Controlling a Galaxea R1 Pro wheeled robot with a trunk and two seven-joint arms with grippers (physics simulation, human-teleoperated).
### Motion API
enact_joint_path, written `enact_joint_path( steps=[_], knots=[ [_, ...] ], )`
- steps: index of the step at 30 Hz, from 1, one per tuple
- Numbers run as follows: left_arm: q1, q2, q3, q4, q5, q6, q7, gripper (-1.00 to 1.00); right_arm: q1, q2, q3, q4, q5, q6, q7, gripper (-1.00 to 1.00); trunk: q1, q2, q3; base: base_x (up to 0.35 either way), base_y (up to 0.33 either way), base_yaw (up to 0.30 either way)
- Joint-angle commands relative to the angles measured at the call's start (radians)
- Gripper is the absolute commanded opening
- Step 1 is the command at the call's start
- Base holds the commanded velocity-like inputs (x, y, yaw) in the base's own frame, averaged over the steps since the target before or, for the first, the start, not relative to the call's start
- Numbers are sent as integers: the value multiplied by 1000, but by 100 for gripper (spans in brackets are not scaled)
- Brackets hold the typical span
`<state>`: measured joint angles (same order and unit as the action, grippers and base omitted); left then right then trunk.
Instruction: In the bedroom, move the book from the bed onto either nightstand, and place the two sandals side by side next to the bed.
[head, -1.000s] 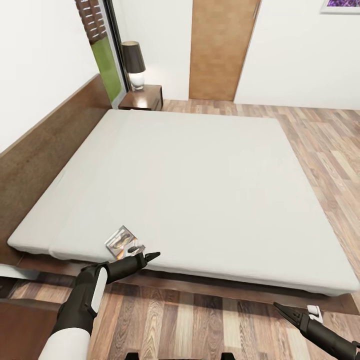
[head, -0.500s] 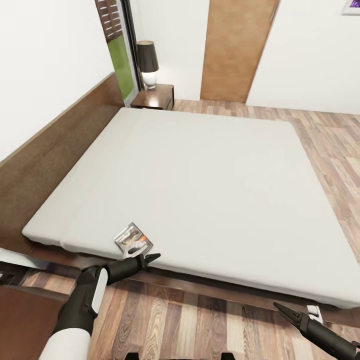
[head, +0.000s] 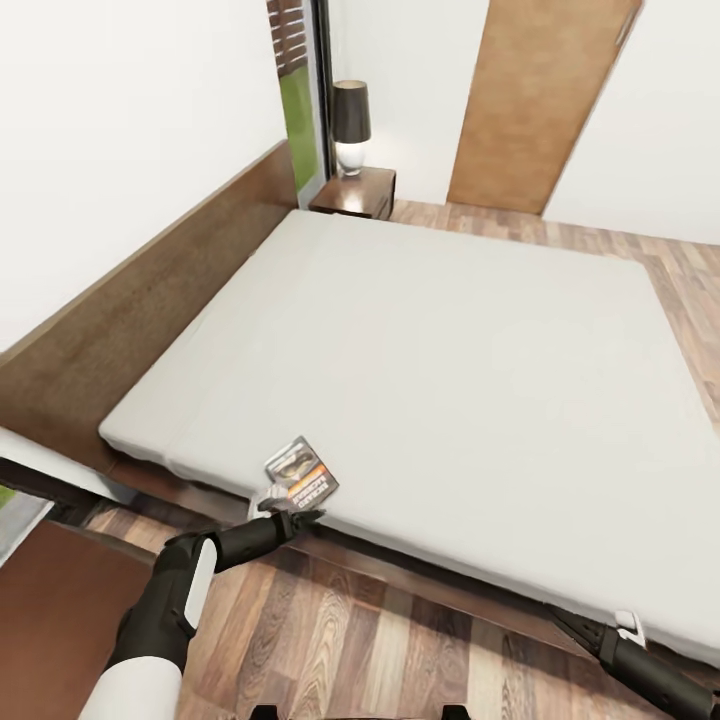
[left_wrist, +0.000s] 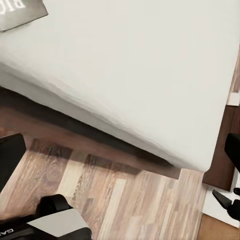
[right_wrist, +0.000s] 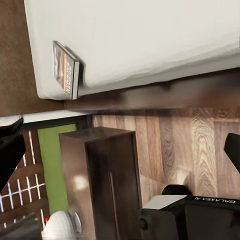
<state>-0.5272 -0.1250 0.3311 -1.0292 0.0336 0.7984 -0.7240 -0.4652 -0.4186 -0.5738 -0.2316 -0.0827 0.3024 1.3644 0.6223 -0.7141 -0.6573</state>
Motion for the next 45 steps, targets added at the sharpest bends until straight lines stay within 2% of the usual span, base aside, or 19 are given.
enact_joint_path(
  steps=[1,14,25,29,31,33,34,36,37,42,43,44,45],
  knots=[
    [-1,-1,3,0,3,9,-2,100,0,0,3,0,-8,10,2,100,0,-1,-1,0,0,268],
    [-1,-1,3,0,3,9,-1,100,0,0,4,1,-8,10,4,100,0,-1,-1,0,0,245],
    [-1,-2,3,1,3,9,1,100,0,0,5,25,-7,10,4,100,0,-1,-1,0,0,44],
    [-1,5,4,58,0,-9,2,100,0,0,6,27,-6,10,4,100,0,-1,-1,0,0,0],
    [-1,21,5,84,0,-41,0,100,0,0,6,27,-6,10,4,100,0,-1,-1,0,0,0],
    [-1,61,5,115,1,-94,-5,100,0,0,6,28,-6,10,4,100,0,-1,-1,0,0,0],
    [-1,69,6,120,1,-101,-5,100,0,0,6,28,-6,10,4,100,0,-1,-1,0,0,0],
    [4,104,6,145,2,-120,-12,100,0,0,6,28,-6,10,4,100,0,-1,-1,0,0,0],
    [6,112,6,148,2,-122,-18,100,0,0,6,28,-6,10,4,100,0,-1,-1,0,0,0],
    [19,188,5,167,-8,-133,-180,100,0,0,6,28,-6,10,3,100,0,-1,-1,0,0,0],
    [20,194,5,169,-12,-133,-189,100,0,0,6,28,-6,10,3,100,0,-1,-1,0,0,0],
    [21,214,5,197,-30,-136,-212,100,0,0,6,28,-6,9,3,100,0,-1,-1,0,0,0],
    [22,217,5,206,-34,-137,-216,100,0,0,6,28,-6,8,3,100,0,-1,-1,0,0,0]
  ],
)
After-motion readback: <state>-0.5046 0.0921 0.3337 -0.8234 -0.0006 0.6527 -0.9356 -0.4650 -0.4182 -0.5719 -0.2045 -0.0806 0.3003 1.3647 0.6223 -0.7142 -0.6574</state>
